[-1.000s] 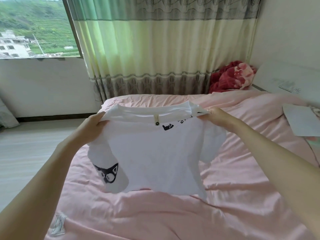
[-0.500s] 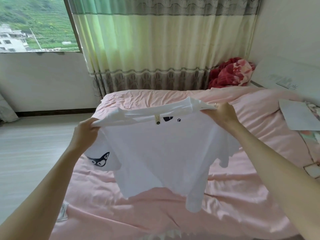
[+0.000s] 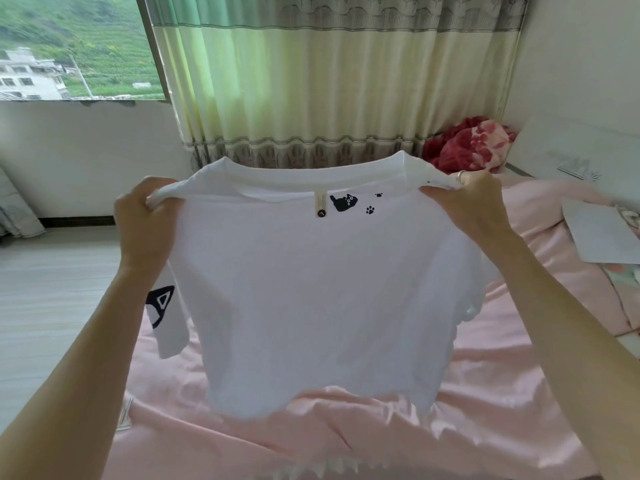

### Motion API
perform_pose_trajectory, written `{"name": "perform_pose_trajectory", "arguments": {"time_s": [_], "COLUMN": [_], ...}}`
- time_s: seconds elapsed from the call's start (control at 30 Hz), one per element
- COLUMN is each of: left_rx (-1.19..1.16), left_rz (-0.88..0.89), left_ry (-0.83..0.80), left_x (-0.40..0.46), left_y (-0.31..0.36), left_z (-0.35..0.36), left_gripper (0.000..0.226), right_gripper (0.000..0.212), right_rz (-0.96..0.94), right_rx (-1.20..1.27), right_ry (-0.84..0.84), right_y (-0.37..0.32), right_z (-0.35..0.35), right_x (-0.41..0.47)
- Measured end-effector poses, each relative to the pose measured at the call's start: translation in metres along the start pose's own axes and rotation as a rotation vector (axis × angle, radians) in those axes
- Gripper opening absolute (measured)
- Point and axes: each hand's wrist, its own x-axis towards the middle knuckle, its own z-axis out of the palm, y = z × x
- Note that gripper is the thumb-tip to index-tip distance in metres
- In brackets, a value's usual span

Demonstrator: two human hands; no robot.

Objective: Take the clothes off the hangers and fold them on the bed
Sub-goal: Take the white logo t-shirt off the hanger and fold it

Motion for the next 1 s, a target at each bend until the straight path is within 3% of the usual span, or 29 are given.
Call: {"name": "perform_pose_trajectory", "arguments": {"time_s": [0.1,0.23,0.43,0.6,0.7,0.83,0.93,1.0], "left_rx": [0.034,0.204,0.369,0.435,0.422,0.435,0.346,0.307], "left_rz": [-0.044,-0.106,-0.143,-0.243,-0.333,-0.487,-0.602,-0.662], "left_ry": [-0.02,-0.102,-0.196,-0.319,-0.477,-0.659,-0.754,-0.802], "left_x": [0.0,0.001,0.018,0.052,0.069,0.093,0.107,0.113], "left_y": [-0.011,-0.055,-0.122,-0.219,-0.274,-0.35,-0.38,-0.396], "left_z": [0.005,0.013,0.045,0.091,0.117,0.153,0.175,0.186], "left_gripper": [0.023,0.019,0.041,0.026,0.011,0.015,0.01,0.018], "right_gripper": [0.046,0.062,0.056,0.049,0.044,0.082,0.058,0.044], "right_rz": [-0.002,0.041,0.123,0.286,0.405,0.473,0.538,0.564], "right_rx": [-0.008,-0.076,-0.202,-0.139,-0.068,-0.027,-0.03,-0.037], "right_ry": [-0.05,-0.152,-0.304,-0.408,-0.528,-0.69,-0.786,-0.847], "right_y": [0.007,0.026,0.067,0.11,0.139,0.198,0.232,0.25], "right_z": [0.007,0.042,0.109,0.196,0.242,0.318,0.356,0.374], "right_x": [0.005,0.017,0.052,0.105,0.131,0.174,0.189,0.194]}}
